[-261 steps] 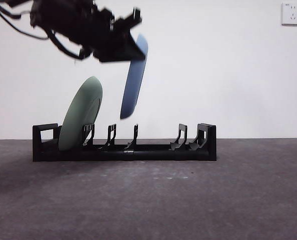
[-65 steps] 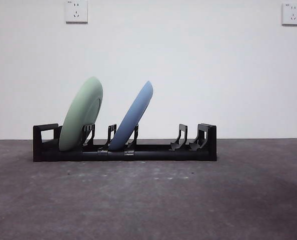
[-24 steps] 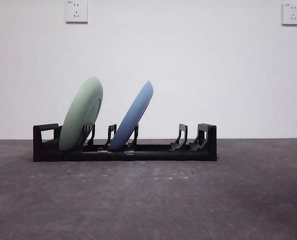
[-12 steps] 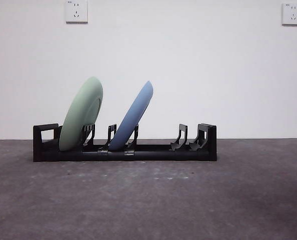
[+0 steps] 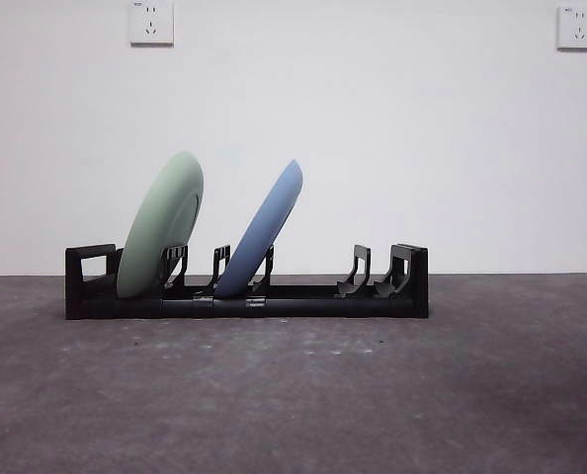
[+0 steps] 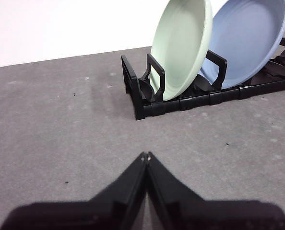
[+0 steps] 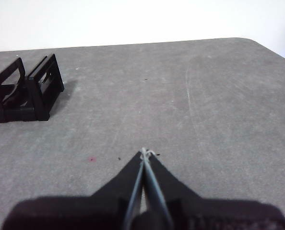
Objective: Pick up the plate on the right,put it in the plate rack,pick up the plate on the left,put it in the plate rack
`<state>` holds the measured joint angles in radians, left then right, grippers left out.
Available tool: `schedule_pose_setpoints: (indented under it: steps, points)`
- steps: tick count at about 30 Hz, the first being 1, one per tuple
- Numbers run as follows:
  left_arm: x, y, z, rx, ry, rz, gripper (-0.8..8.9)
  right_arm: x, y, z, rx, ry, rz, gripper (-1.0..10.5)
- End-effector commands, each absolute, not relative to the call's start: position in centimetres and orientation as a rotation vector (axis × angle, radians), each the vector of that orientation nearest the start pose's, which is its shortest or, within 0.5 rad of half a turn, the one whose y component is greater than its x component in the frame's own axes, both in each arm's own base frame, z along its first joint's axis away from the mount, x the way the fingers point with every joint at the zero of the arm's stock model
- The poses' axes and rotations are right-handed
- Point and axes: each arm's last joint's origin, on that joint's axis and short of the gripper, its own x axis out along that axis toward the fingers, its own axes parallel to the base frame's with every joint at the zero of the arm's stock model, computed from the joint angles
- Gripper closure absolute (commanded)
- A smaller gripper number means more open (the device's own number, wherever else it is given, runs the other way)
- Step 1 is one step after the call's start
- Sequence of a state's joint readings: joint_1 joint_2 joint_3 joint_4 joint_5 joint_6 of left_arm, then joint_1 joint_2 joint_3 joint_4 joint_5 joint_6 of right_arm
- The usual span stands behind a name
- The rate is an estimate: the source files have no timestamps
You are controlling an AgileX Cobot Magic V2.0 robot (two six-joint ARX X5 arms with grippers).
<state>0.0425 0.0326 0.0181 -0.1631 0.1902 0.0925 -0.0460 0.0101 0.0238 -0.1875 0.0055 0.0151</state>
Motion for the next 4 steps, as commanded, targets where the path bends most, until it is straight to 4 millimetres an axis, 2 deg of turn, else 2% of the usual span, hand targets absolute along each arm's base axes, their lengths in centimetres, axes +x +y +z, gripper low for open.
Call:
schedule_pose_setpoints:
  steps: [1, 4]
  points:
    - [9.73, -0.15, 14.86, 0.064, 0.173, -0.157, 8.16, 9.57, -0.47, 15.02, 0.029, 0.176, -0.057, 9.5]
    - [9.73, -0.15, 14.86, 0.064, 0.173, -0.157, 8.16, 9.57, -0.47, 15.02, 0.029, 0.176, -0.057, 9.5]
